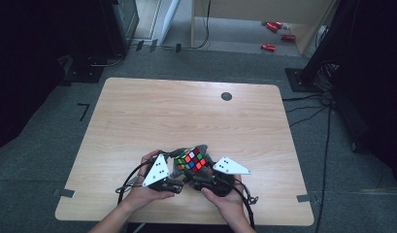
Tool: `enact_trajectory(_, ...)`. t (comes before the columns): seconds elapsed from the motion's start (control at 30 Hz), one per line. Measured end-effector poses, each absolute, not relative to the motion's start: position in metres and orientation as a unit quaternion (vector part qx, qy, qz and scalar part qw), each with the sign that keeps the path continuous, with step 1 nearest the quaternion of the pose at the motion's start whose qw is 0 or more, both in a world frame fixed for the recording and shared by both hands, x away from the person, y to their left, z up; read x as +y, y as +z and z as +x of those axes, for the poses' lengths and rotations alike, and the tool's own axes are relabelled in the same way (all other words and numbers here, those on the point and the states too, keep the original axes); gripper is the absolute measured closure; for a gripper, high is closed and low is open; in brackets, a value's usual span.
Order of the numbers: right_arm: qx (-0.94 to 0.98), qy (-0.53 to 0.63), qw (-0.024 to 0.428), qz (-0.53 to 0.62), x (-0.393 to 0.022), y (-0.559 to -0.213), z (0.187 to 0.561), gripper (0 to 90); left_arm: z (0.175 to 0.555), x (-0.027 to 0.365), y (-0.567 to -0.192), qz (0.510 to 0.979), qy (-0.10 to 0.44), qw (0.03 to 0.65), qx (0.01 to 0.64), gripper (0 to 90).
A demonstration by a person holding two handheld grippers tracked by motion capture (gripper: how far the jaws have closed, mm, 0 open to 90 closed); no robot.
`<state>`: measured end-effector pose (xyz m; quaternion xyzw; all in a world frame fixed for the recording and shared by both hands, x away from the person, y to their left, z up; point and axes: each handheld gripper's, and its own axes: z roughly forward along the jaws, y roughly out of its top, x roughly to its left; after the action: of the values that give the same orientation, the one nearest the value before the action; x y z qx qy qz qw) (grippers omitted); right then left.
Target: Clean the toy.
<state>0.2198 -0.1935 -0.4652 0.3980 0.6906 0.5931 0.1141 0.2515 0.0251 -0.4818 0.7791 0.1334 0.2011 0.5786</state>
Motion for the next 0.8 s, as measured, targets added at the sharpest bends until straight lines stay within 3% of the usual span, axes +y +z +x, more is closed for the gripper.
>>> enact_trajectory(0.13, 0.693, 0.585, 0.098, 0.410, -0.192, -0.464, 0.221, 34.4, 0.250, 0.025, -0.484, 0.781, 0.224, 0.569, 0.126, 24.4)
enact_trajectory(0.23, 0.684, 0.594, 0.115, 0.407, -0.192, -0.465, 0.221, 31.3, 0.248, 0.025, -0.483, 0.779, 0.226, 0.573, 0.115, 33.4)
enact_trajectory(0.5, 0.674, 0.609, 0.142, 0.393, -0.209, -0.455, 0.223, 21.2, 0.255, 0.034, -0.485, 0.788, 0.230, 0.553, 0.144, 34.1)
enact_trajectory(0.7, 0.681, 0.572, 0.219, 0.401, -0.222, -0.468, 0.231, 22.2, 0.263, 0.044, -0.486, 0.785, 0.227, 0.547, 0.180, 34.3)
enact_trajectory(0.8, 0.717, 0.519, 0.234, 0.401, -0.219, -0.481, 0.237, 20.8, 0.266, 0.049, -0.484, 0.781, 0.219, 0.551, 0.197, 34.3)
